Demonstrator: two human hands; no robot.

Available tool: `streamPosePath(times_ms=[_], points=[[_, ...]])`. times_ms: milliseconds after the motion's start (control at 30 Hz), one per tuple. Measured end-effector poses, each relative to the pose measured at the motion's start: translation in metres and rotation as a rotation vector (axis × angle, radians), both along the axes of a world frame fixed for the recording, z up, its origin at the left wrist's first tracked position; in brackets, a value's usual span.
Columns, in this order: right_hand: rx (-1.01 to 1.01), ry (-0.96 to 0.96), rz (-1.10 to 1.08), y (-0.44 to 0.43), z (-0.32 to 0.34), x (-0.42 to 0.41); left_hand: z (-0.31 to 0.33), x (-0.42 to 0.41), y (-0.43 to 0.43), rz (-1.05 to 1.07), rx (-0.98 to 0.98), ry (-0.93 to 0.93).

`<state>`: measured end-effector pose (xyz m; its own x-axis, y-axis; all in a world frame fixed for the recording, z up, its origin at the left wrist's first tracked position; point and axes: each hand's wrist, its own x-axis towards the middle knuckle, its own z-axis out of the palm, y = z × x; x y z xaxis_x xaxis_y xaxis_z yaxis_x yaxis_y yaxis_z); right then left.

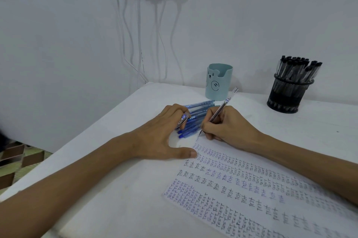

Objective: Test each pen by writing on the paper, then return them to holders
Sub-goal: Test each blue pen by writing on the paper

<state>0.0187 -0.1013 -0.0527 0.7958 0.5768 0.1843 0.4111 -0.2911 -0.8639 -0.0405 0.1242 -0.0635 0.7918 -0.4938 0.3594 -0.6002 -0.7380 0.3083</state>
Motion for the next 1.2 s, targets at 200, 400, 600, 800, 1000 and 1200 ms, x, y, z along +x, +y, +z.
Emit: streamPosePath(times_ms=[200, 400, 600, 800, 1000, 1200], points=[[-0.006, 0.023, -0.02, 0.0013, -0.0003, 0.0014, -0.0001, -0.0008, 0.0001, -0.003, 0.002, -0.018], [0.292, 0.27, -0.076, 0.0012, 0.0035, 0.0065, -0.0015, 0.0004, 0.0019, -0.003, 0.001, -0.003], [0.385, 0.271, -0.013, 0.0011, 0.0035, 0.004, -0.0054, 0.0035, 0.0043, -0.004, -0.007, -0.038], [0.393, 0.214, 0.014, 0.0008, 0.0002, 0.0066, -0.0083, 0.007, 0.0038, 0.007, 0.033, -0.089], [0.313, 0.131, 0.057, 0.0012, -0.0023, 0.0055, -0.0069, 0.0055, 0.0034, 0.009, 0.073, -0.106], [0.263, 0.068, 0.113, 0.0034, -0.0025, 0.0005, -0.0046, 0.0032, 0.0003, 0.005, 0.068, -0.132]])
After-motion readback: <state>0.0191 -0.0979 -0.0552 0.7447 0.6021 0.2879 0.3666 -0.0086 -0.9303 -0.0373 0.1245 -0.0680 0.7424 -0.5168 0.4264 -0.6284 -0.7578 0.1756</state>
